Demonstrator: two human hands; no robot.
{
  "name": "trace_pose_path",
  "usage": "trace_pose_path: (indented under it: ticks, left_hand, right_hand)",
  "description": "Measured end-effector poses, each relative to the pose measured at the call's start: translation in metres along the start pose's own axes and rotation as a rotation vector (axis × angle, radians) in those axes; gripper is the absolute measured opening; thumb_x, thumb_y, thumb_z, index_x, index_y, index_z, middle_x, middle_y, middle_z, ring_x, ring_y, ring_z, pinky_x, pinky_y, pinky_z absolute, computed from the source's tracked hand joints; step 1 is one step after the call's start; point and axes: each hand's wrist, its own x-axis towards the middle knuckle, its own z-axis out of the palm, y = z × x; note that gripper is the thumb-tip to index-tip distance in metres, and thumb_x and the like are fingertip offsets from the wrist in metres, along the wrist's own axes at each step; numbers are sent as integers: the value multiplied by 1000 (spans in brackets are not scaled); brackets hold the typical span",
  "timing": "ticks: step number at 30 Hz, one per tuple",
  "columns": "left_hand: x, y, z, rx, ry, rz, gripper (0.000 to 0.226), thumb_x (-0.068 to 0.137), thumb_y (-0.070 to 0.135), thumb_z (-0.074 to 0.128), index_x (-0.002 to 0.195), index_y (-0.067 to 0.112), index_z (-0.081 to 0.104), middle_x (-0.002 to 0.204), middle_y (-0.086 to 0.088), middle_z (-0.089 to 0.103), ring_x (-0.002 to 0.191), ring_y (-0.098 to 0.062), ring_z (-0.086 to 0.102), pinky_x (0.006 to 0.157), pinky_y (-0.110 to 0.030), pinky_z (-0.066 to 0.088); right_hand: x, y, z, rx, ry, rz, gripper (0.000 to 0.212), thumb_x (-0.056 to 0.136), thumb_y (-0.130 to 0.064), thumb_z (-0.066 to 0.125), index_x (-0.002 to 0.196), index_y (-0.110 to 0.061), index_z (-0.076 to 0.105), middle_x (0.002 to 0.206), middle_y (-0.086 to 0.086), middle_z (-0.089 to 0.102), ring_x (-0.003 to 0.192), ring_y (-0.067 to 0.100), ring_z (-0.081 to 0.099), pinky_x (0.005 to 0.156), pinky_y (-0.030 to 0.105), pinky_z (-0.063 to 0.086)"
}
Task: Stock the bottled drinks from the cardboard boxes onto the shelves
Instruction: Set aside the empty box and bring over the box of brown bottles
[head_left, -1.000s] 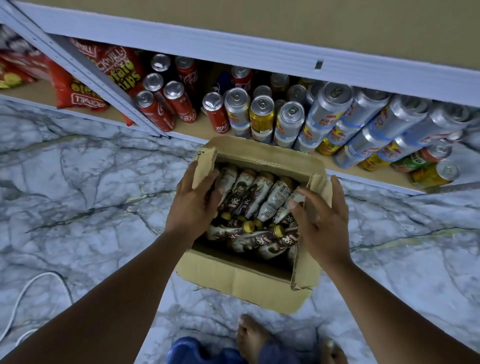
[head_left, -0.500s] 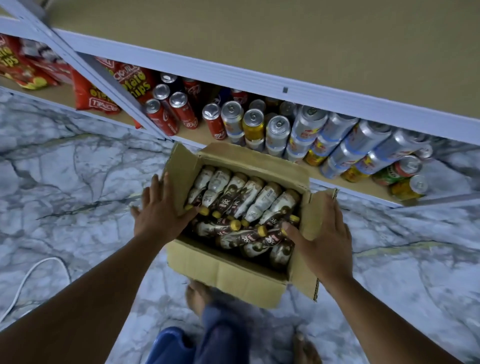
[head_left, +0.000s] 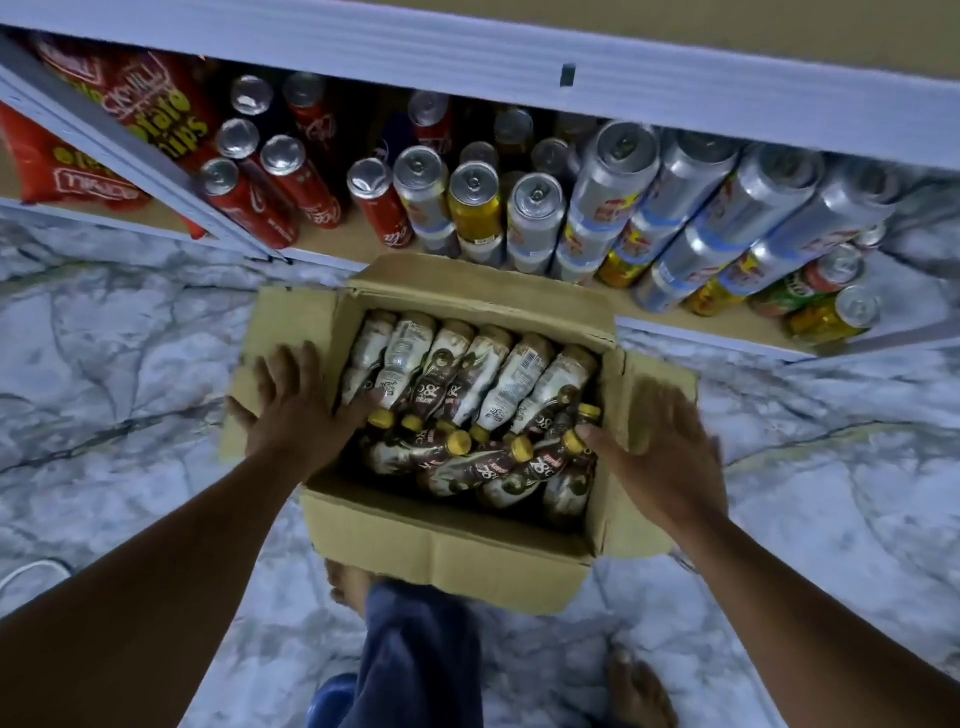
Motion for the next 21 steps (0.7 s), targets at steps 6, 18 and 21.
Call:
trace_pose_path:
  ticks: [6,18,21]
  left_hand:
    - [19,-8,22,-363,-25,85,112,79,78,65,158,36,-2,155,-16,45,132,-48,51,101,-57,46]
    - [16,2,23,-251,68,172,104,81,76,56,159,36,-1,136,-24,62,116,-51,62,90,-56,51]
    - [20,17,23,-260,76,219,101,85,73,56,159,34,0,134,-23,63,113,-50,63,89,-53,52]
  right_hand:
    - [7,-21,41,343,-19,117,101,85,-82,48,160,-44,-7,145,12,56,124,37,58,79,42,49]
    - [13,-9,56,424,162,143,87,89,-71,53,160,-47,9,114,10,73,98,37,68,76,46,57]
    - [16,-1,48,449,208,160,85,90,-67,55,160,-43,13,125,12,70,107,40,66,80,46,56]
